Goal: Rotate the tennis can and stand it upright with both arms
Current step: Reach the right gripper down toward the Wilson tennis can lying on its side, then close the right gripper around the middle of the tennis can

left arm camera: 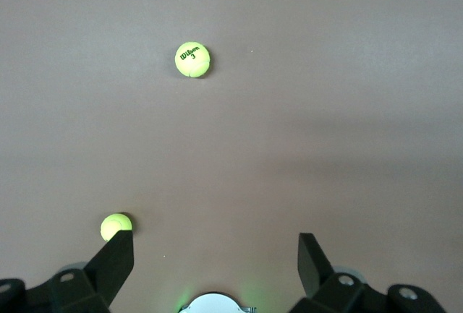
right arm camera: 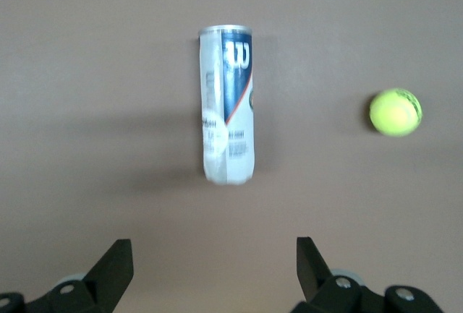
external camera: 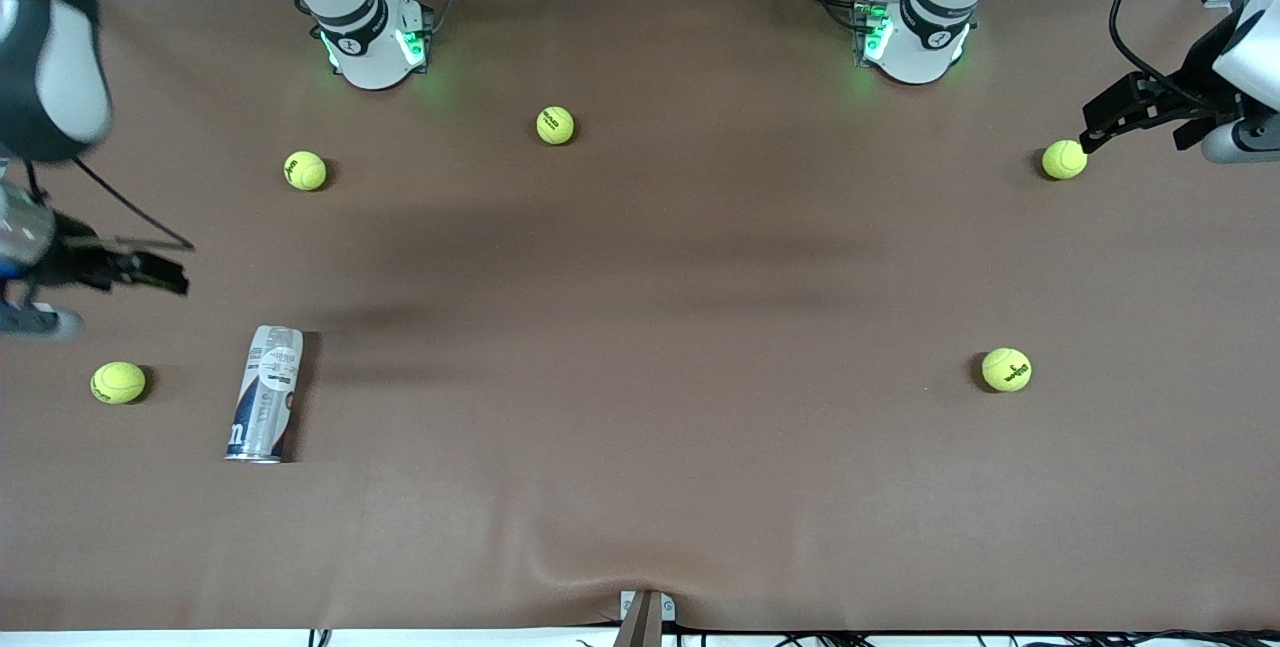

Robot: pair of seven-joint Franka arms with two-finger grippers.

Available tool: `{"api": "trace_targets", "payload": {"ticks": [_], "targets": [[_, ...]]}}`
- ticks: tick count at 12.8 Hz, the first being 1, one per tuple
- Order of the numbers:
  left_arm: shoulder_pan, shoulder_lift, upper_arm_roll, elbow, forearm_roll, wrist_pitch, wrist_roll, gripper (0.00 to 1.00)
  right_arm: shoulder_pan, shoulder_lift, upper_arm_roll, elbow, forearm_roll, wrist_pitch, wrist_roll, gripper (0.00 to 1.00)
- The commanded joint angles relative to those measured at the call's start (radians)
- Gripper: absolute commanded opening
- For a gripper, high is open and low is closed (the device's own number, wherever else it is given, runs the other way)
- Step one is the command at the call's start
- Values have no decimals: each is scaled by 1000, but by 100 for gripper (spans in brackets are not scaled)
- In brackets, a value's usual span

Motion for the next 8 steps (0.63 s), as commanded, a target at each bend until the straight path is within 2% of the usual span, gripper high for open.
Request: {"api": "trace_targets", "payload": {"ticks": [1,5,8], "targets": [[10,13,-11,14,18,-14,11,100,-12,111,6,5,-8,104,-43,100],[10,22,-11,14,18,-8,10,100,-18,260,6,1,-8,244,-52,100],[10,26,-11,12,18,-5,10,100,-22,367,6,2,-5,422,-95,100]]}}
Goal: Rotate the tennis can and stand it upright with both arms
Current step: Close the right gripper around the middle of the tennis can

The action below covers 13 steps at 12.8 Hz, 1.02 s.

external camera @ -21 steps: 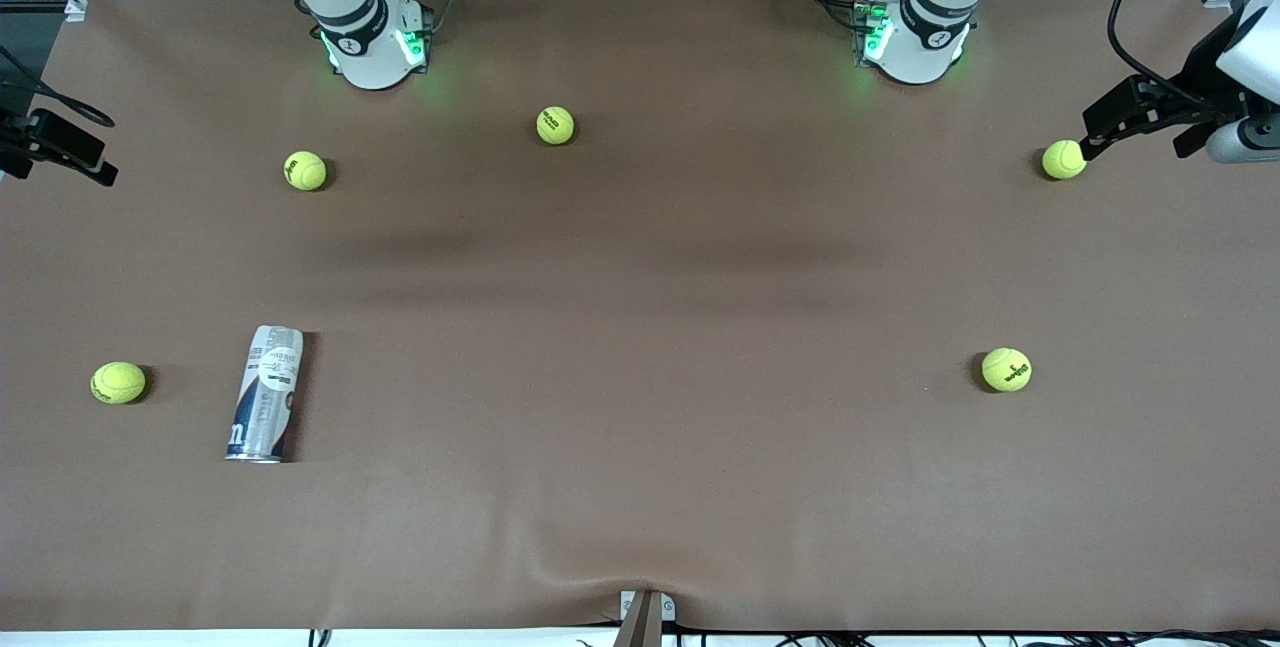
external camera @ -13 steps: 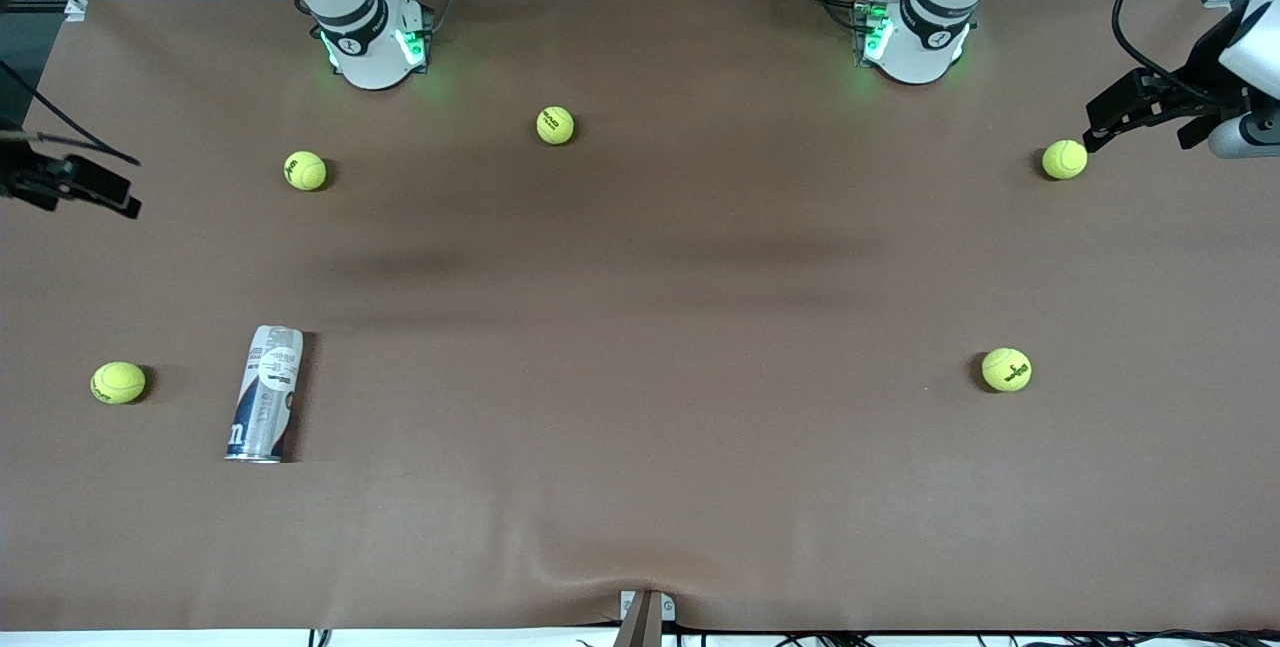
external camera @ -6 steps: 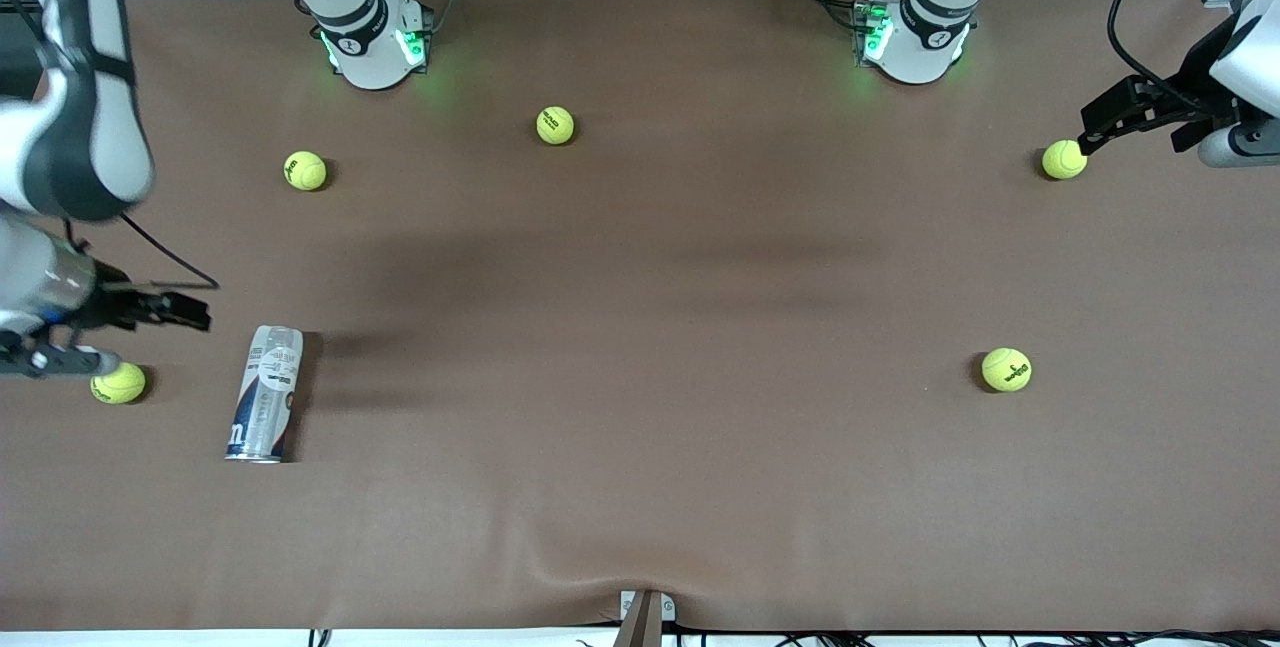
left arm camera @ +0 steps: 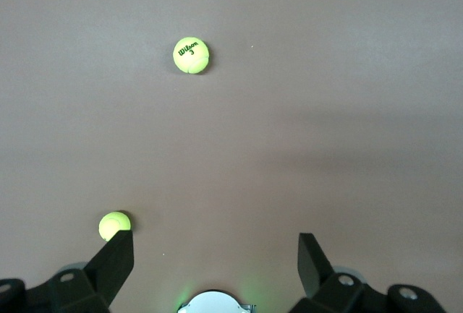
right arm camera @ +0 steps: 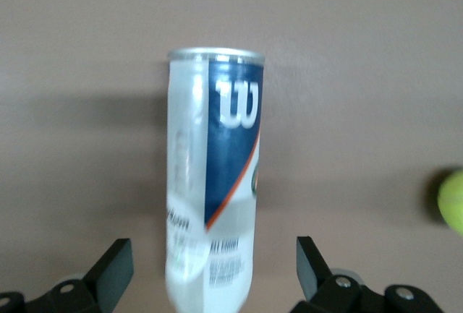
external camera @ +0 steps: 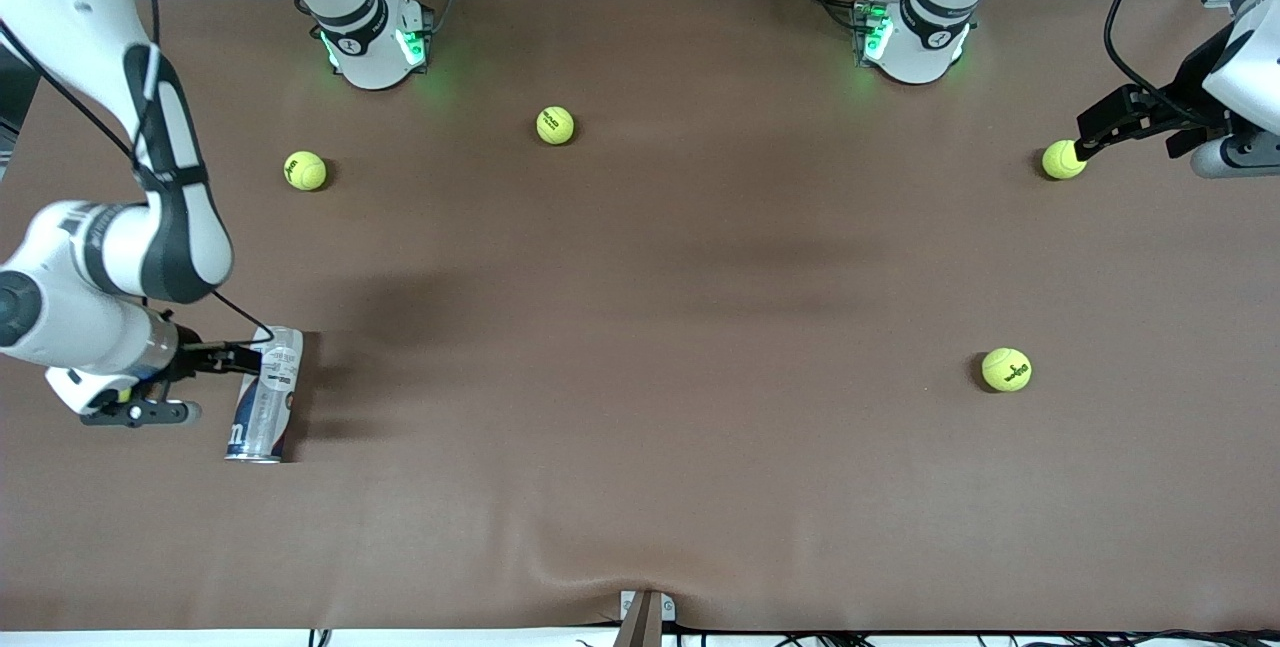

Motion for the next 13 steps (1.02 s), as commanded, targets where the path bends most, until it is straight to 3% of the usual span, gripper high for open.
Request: {"api": "trace_targets", "payload": {"ticks": [1,12,13], "targets": [[10,8,-10,14,18,-5,10,100,-17,81,9,12,-1,100,-33,100],[11,10,-9,8,18,1,10,100,-23,168,11,12,39,111,-39,100],[11,13,-9,8,20,1,10,100,-20,165,11,15,39,111,-39,97]]}}
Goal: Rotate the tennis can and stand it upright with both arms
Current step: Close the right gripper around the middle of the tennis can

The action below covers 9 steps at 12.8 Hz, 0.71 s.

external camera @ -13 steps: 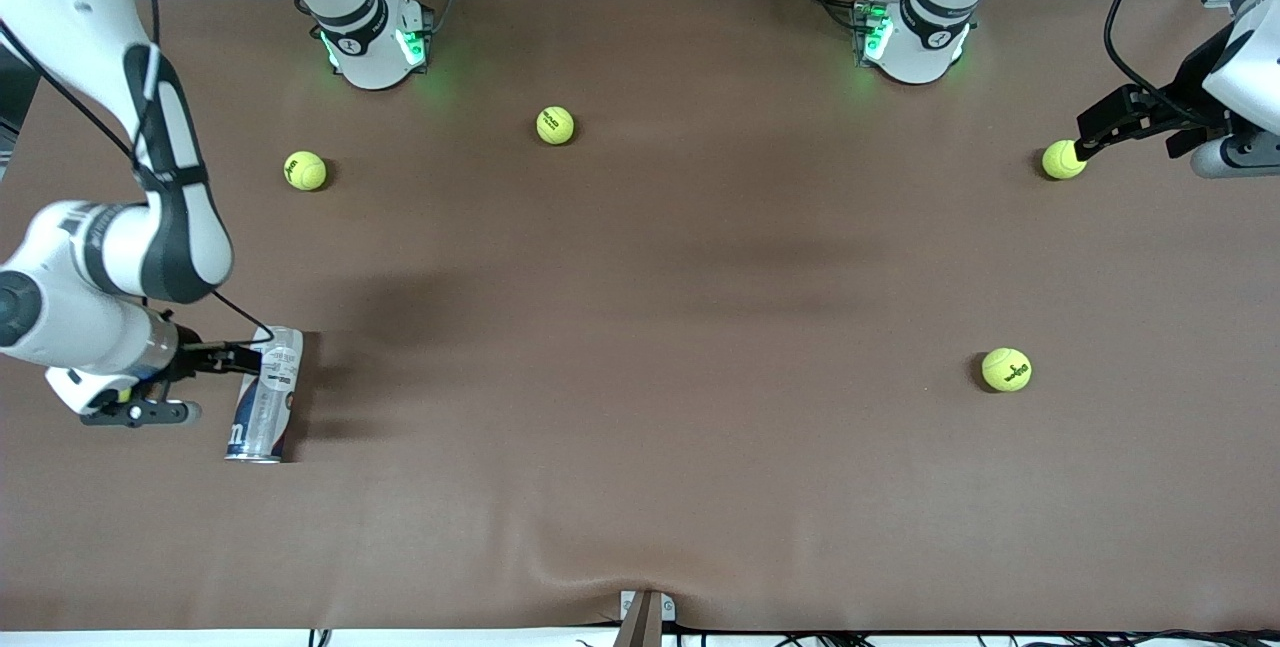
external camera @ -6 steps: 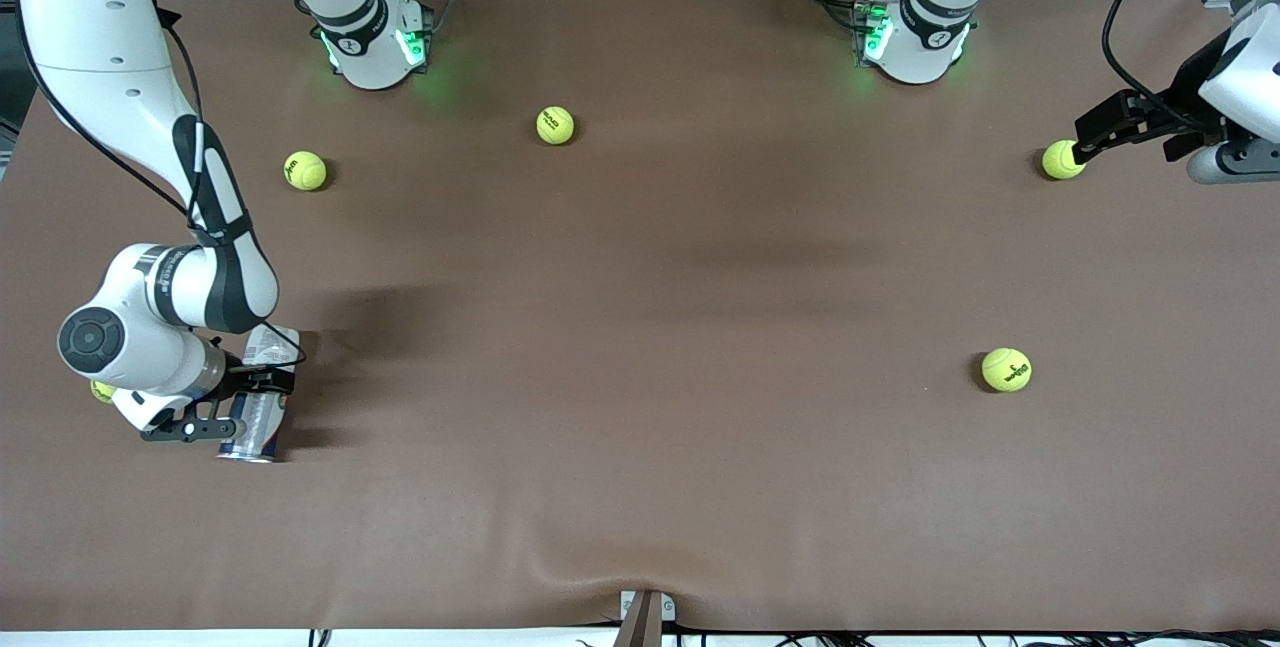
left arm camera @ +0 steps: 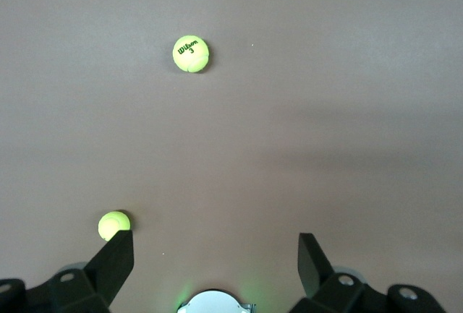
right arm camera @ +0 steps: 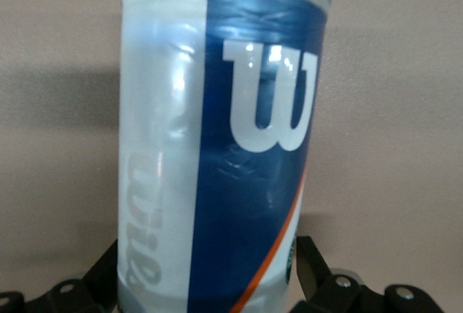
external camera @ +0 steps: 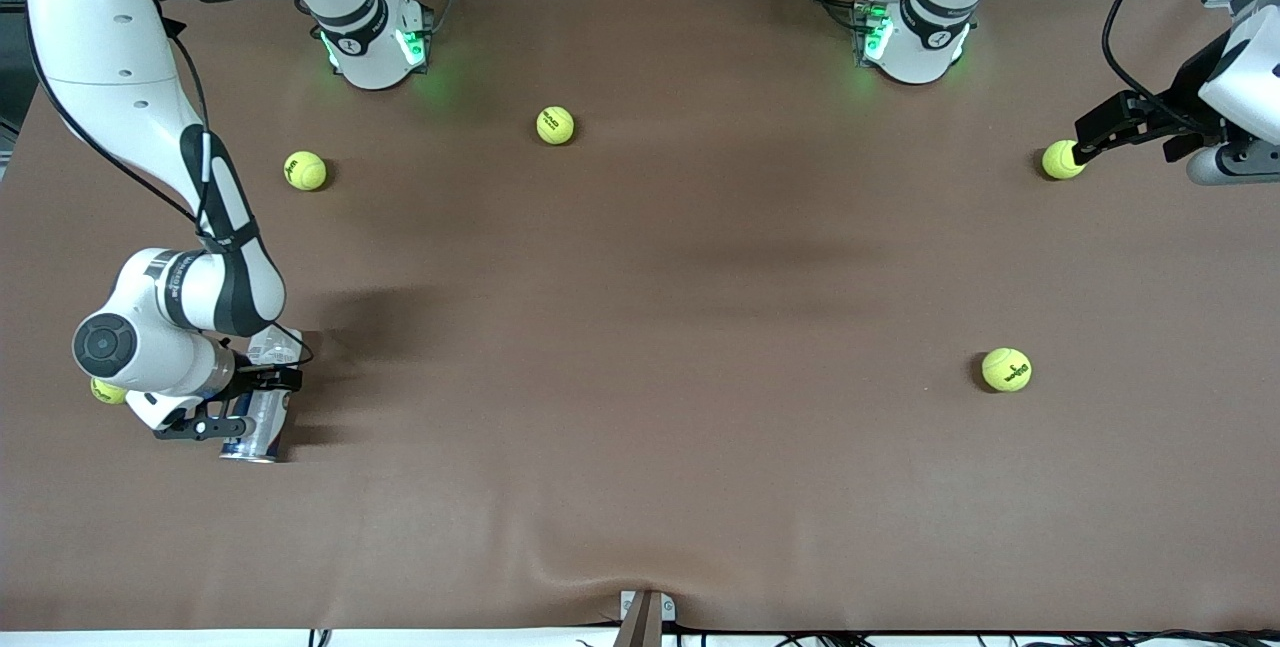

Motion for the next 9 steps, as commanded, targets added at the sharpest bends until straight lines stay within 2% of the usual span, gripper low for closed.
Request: {"api": "trace_targets", "payload": {"ticks": [1,2,7,9], "targets": [[11,6,-8,8,20,0,10,100,-11,1,11,18,18,0,-30,78],[11,6,-8,8,20,0,10,100,-13,1,11,18,18,0,-44,74],[11,8,-8,8,20,2,10,100,0,-103,21,20,18,-39,-148,78],[11,14,-8,8,20,8,10,100,3,-149,76,24,17,-52,-202,78]]}}
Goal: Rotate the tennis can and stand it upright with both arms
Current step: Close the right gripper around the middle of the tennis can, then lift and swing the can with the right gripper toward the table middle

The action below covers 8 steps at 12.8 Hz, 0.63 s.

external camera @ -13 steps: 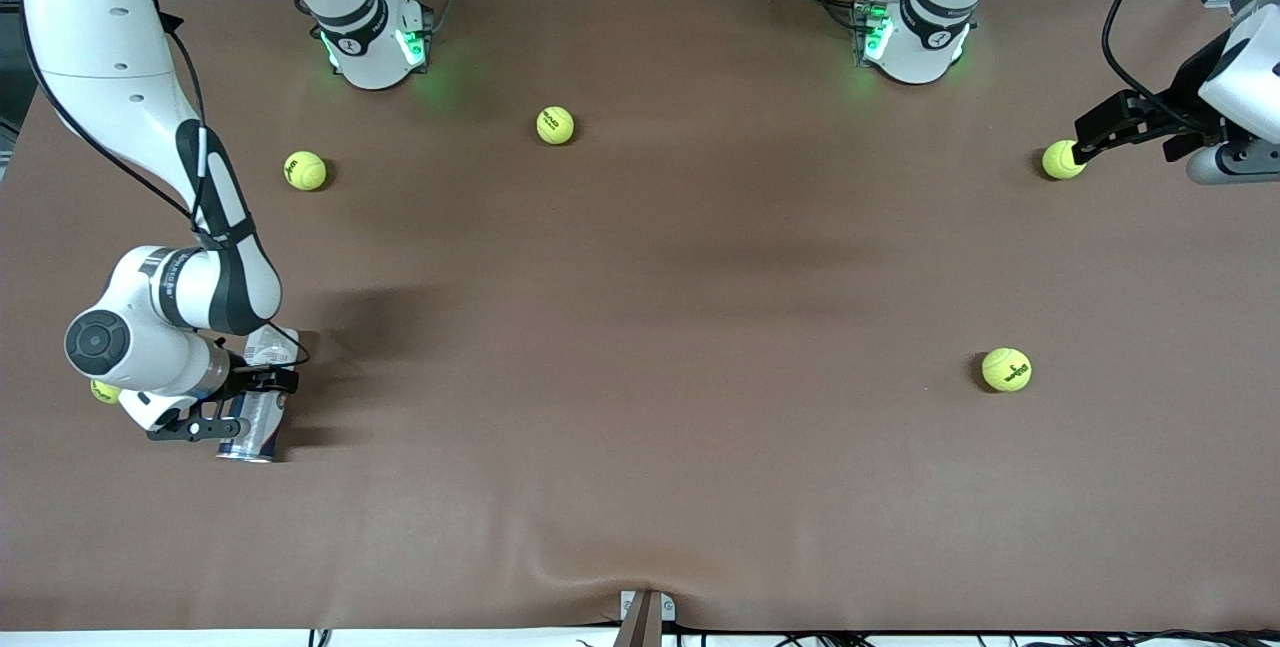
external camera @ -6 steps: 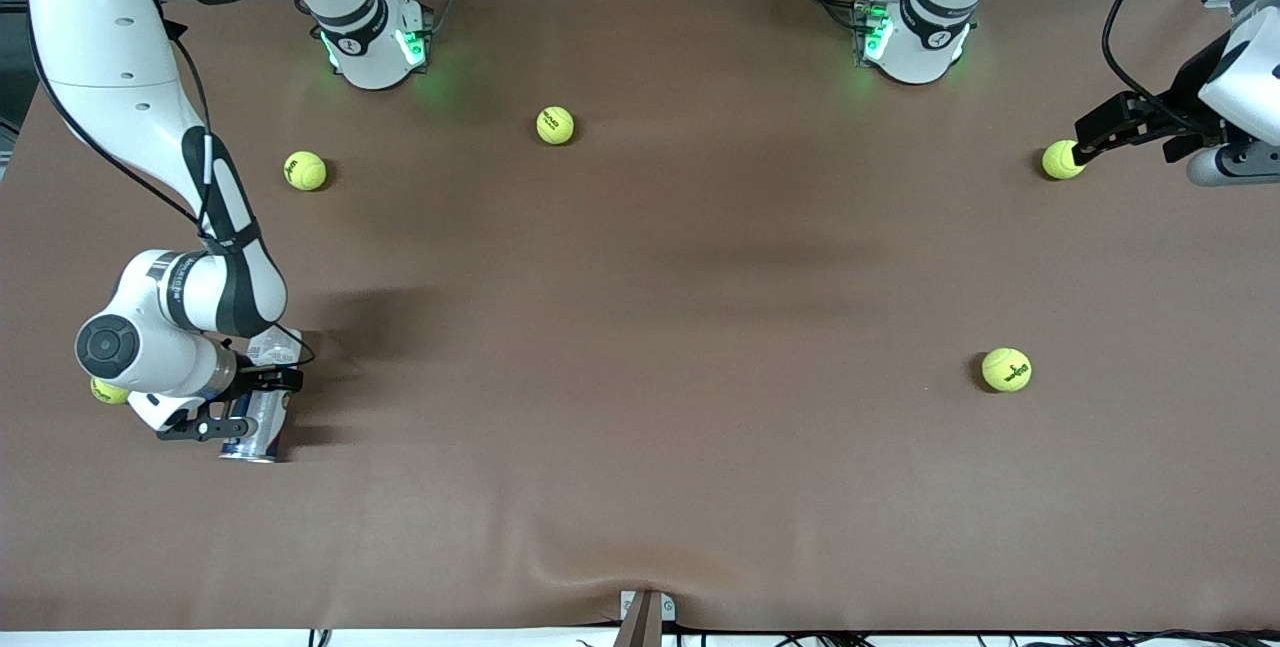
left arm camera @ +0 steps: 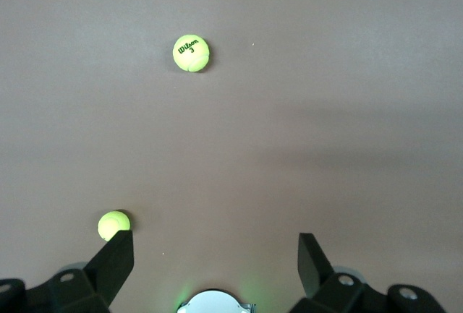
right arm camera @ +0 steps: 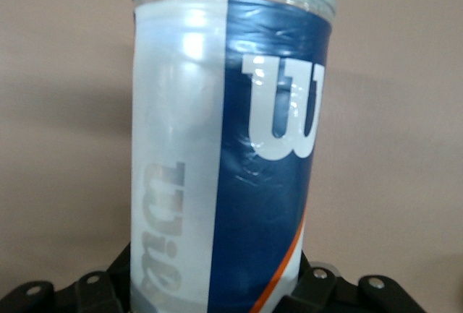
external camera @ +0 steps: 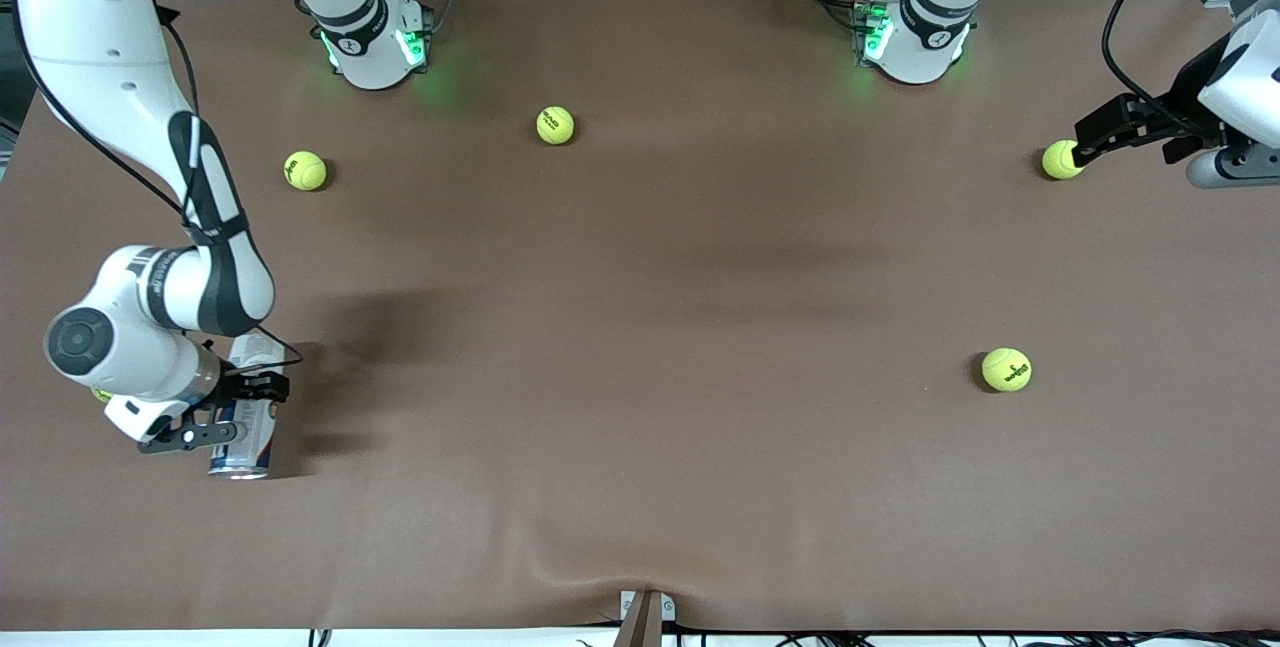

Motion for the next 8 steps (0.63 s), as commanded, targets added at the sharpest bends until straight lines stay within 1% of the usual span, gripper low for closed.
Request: {"api": "trace_targets", "payload": {"ticks": [1,3,4,6,8], "targets": [[8,10,-9,9,20,6,10,100,6,-74,83,-6,14,-24,-121,78],[10,8,-10,9,20,6,10,100,29,-65,161,25,14,-19,-328,78],[10,8,-10,9,20,6,10,100,61,-59,196,40,14,-13,-420,83],[8,8,-10,7,20,6,10,100,190,-47,209,48,13,-11,-467,92],[8,8,-10,7,20,6,10,100,323,-45,209,48,4,-8,-472,92]]}}
